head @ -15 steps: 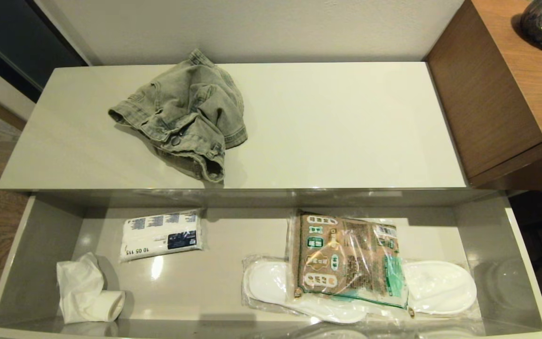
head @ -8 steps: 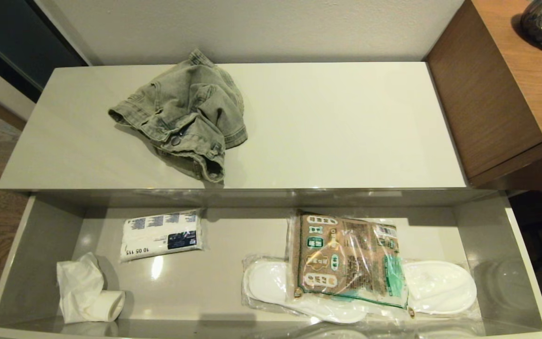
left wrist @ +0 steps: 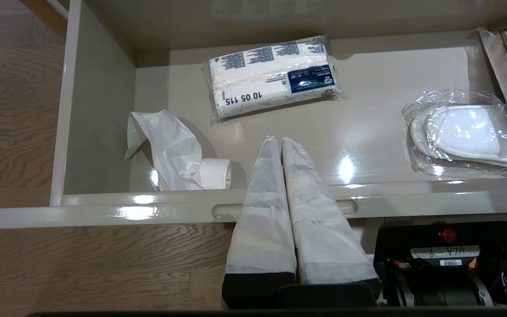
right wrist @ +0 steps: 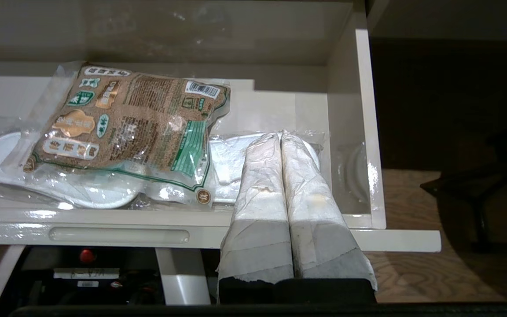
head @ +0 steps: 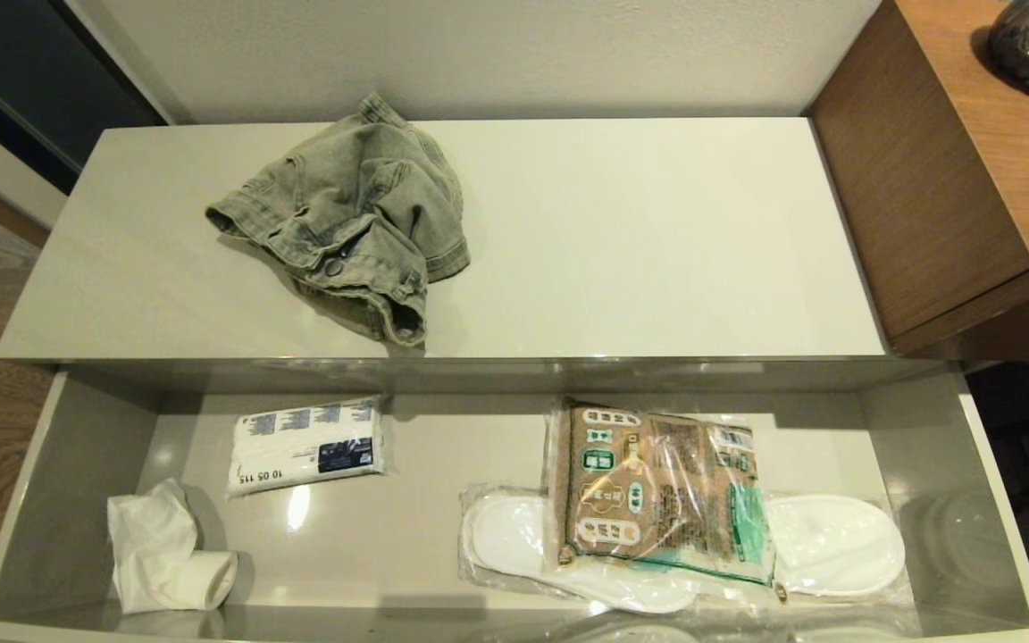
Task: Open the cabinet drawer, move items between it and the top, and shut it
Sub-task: Close the drawer
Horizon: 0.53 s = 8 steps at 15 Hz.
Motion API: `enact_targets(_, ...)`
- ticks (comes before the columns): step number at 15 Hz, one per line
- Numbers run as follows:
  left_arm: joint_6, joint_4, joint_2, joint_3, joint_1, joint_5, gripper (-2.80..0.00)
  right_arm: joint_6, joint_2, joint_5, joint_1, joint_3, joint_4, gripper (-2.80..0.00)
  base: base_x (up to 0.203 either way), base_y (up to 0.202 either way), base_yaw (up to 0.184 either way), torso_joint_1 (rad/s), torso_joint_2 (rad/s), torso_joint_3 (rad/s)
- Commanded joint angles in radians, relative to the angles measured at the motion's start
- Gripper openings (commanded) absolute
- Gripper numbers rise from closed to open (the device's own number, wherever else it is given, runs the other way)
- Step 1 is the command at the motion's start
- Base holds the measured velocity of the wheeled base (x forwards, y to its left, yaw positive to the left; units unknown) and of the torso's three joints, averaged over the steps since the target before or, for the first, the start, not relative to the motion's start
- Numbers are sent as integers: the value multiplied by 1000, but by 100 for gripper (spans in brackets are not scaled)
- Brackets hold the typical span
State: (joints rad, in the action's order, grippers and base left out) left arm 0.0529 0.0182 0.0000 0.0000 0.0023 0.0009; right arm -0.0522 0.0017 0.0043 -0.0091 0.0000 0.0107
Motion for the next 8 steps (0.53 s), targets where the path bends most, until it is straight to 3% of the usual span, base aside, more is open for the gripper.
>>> enact_targets(1, 1, 0, 2, 0, 1, 1, -280, 13, 1, -3, 0, -18, -15, -280, 0, 0, 0, 0, 0, 0)
enact_targets(3, 1, 0, 2, 0, 1, 1, -280, 12, 1, 6, 0, -148, -174, -280, 0, 0, 0, 0, 0, 0)
enact_targets(6, -2, 0, 2, 0, 1, 1, -280, 14, 23, 60, 0, -590, -490, -280, 0, 0, 0, 0, 0, 0)
enact_targets(8, -2, 0, 2, 0, -1, 1, -280, 51, 148, 83, -5, -782, -536, -280, 0, 0, 0, 0, 0, 0)
